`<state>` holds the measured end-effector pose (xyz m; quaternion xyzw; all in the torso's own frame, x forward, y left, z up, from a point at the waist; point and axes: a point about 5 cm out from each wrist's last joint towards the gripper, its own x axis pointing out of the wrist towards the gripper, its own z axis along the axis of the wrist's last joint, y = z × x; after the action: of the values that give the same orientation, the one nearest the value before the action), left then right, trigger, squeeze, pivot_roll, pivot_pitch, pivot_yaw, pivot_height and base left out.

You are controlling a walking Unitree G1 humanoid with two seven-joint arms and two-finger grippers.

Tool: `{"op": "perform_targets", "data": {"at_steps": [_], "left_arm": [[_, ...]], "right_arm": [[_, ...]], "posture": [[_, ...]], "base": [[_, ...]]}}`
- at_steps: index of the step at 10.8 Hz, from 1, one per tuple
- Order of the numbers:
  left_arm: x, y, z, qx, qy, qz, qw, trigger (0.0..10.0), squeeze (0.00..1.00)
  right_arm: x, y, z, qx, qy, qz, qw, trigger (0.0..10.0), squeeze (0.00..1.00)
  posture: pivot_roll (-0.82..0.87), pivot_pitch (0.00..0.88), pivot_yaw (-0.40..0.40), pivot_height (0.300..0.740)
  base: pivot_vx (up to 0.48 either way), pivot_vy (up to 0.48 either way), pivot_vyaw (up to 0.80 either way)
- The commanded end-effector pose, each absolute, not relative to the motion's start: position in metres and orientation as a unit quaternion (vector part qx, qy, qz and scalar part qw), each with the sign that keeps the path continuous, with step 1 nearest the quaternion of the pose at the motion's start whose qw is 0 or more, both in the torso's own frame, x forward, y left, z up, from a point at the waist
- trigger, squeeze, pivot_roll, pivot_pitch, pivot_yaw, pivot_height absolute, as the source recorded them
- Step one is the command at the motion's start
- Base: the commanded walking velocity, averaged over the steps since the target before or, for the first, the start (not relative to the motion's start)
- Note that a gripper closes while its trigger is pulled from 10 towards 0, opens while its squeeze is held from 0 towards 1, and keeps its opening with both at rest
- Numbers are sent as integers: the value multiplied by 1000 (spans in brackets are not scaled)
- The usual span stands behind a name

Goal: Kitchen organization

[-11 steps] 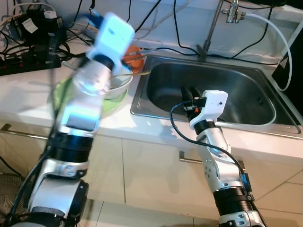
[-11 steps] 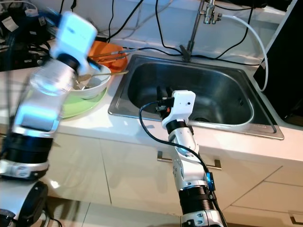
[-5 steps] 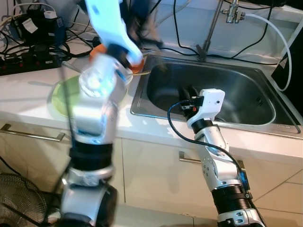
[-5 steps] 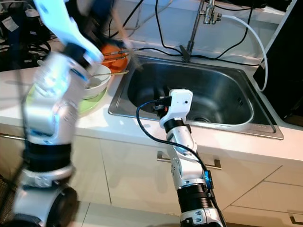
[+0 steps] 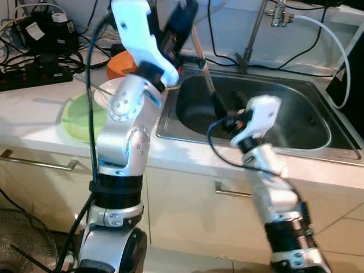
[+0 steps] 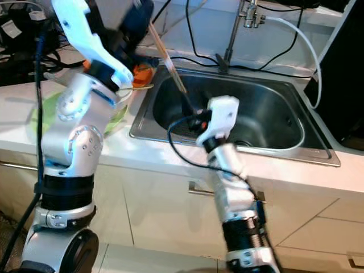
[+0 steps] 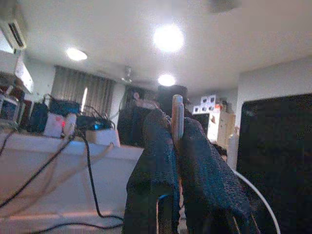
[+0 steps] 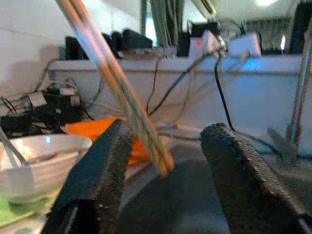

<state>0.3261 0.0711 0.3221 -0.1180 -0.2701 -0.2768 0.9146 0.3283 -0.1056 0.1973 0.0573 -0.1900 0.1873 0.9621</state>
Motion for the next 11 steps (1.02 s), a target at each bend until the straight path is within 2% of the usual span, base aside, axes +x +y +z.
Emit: {"op": "perform_targets", "data": {"at_steps": [1,2,3,11], "left_arm": [[327,62,317,-114,-253,-298,913,10000,0],[328,60,315,-112,-249,-301,914,10000,0],[327,58,313,-114,-246,-306,913,10000,0],[322,48,300,-102,-220,-334,911,10000,0]], "right_arm": [[326,-102,207,57,-204,205,956,10000,1000],[324,-100,212,54,-212,213,952,10000,1000],[322,-97,214,55,-215,218,951,10000,0],[320,-84,209,58,-202,233,950,10000,0]], "posture": [[192,0,-38,740],[192,0,-38,740],[193,0,-35,740],[199,0,-45,740]], "base": [[0,0,0],[0,0,0],[0,0,0],[0,0,0]]}}
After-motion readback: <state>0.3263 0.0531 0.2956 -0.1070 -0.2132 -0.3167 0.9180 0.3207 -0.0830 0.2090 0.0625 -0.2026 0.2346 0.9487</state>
